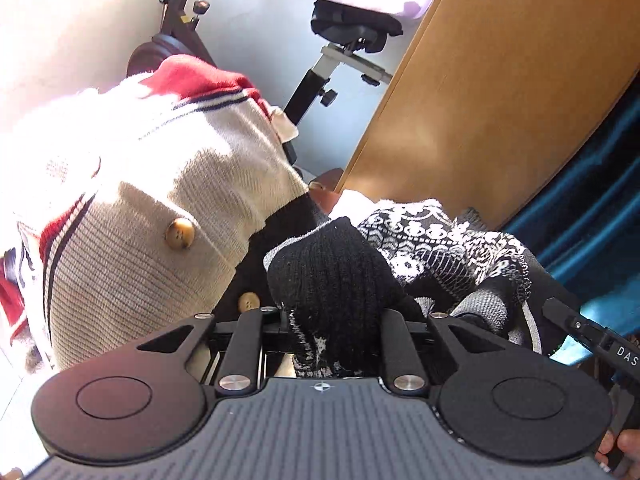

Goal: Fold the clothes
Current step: 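Lift the black patterned sweater with both grippers and turn toward the table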

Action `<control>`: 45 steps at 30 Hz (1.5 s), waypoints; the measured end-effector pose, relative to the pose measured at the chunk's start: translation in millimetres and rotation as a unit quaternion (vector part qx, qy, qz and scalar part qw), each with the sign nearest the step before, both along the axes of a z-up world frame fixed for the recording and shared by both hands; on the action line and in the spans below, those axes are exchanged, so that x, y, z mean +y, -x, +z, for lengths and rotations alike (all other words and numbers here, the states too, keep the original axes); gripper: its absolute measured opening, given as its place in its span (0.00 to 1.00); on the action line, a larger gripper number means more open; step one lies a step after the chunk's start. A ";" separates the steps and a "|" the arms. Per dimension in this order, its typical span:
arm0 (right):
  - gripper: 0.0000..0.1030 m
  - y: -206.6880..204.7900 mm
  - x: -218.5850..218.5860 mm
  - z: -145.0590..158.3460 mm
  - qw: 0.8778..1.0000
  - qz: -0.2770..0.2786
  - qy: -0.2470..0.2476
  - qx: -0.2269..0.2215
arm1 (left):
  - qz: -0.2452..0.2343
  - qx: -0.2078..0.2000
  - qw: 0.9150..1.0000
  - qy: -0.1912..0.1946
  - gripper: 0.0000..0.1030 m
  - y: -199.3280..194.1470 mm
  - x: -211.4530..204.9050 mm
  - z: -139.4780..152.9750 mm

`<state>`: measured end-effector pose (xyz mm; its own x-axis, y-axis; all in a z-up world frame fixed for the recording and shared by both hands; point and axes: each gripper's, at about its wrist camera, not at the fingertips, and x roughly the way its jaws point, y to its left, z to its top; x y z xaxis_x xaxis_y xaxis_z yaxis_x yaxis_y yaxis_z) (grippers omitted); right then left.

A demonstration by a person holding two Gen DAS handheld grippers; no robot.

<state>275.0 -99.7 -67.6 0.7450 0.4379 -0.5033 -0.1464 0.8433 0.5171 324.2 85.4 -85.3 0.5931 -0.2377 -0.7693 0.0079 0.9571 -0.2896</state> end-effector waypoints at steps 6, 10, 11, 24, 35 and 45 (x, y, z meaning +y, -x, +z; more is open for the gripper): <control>0.09 0.9 -6.8 82.9 0.995 0.001 -0.006 -0.100 | 0.008 -0.080 0.997 -0.021 0.18 -0.3 -25.8 73.5; 0.09 8.3 -5.8 115.6 0.991 0.013 -0.010 -0.135 | -0.002 -0.125 0.991 -0.041 0.18 4.7 -42.0 103.7; 0.09 10.3 -5.4 120.6 0.990 0.017 -0.007 -0.141 | 0.000 -0.134 0.990 -0.046 0.18 6.2 -45.5 108.5; 0.09 33.3 -20.5 121.4 0.991 0.016 -0.012 -0.129 | -0.002 -0.178 0.981 -0.076 0.17 21.8 -75.1 130.9; 0.09 52.9 -45.4 125.2 0.988 -0.004 -0.030 -0.149 | -0.037 -0.232 0.968 -0.094 0.16 45.2 -104.8 153.9; 0.09 86.0 -86.8 139.5 0.982 -0.022 -0.044 -0.180 | -0.071 -0.294 0.945 -0.121 0.16 74.7 -147.5 175.8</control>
<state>189.0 -186.6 71.9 0.8872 0.4308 -0.1654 -0.2970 0.8074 0.5098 249.4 -62.1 90.5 0.9105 -0.2065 -0.3582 0.2328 0.9720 0.0313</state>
